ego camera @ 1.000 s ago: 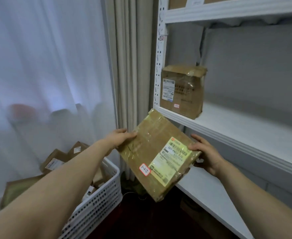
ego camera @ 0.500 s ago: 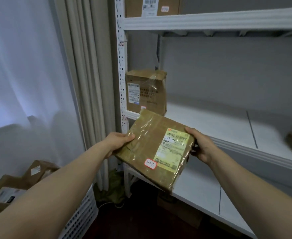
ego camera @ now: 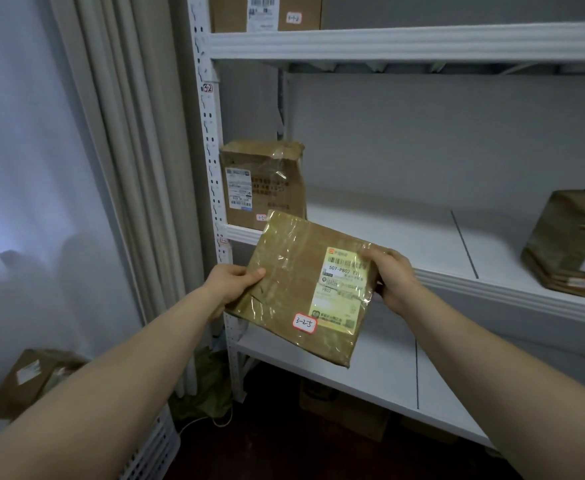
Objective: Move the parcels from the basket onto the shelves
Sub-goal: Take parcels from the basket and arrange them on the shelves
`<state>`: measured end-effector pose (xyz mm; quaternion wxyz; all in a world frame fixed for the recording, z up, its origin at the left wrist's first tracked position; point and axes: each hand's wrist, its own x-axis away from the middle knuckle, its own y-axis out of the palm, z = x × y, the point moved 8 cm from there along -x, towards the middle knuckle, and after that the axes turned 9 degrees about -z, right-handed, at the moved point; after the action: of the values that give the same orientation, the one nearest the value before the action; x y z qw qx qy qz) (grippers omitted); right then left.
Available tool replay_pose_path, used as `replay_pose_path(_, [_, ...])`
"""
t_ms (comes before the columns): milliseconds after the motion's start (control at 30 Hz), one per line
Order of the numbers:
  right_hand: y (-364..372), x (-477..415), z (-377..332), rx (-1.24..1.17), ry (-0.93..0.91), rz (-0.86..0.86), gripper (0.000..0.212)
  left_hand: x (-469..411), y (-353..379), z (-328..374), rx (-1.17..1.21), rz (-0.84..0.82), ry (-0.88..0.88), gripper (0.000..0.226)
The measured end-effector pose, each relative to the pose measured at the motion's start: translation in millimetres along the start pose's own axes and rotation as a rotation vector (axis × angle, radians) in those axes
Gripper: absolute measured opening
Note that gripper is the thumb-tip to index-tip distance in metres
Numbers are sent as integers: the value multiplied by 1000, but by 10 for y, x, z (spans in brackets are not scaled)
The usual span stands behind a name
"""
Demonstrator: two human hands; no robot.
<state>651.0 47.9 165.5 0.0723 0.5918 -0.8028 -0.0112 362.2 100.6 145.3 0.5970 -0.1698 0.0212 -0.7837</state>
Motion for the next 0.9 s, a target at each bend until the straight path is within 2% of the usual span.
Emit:
replay_pose_path(100, [14, 21, -24, -2, -18, -13, 22, -41, 8, 7, 1, -5, 25, 35])
replay_pose_path(400, [-7, 12, -119, -52, -83, 9, 38, -83, 83, 54, 18, -36, 23, 35])
replay_pose_path(900, [-56, -83, -176, -40, -147, 17, 33, -174, 145, 81, 13, -68, 26, 38])
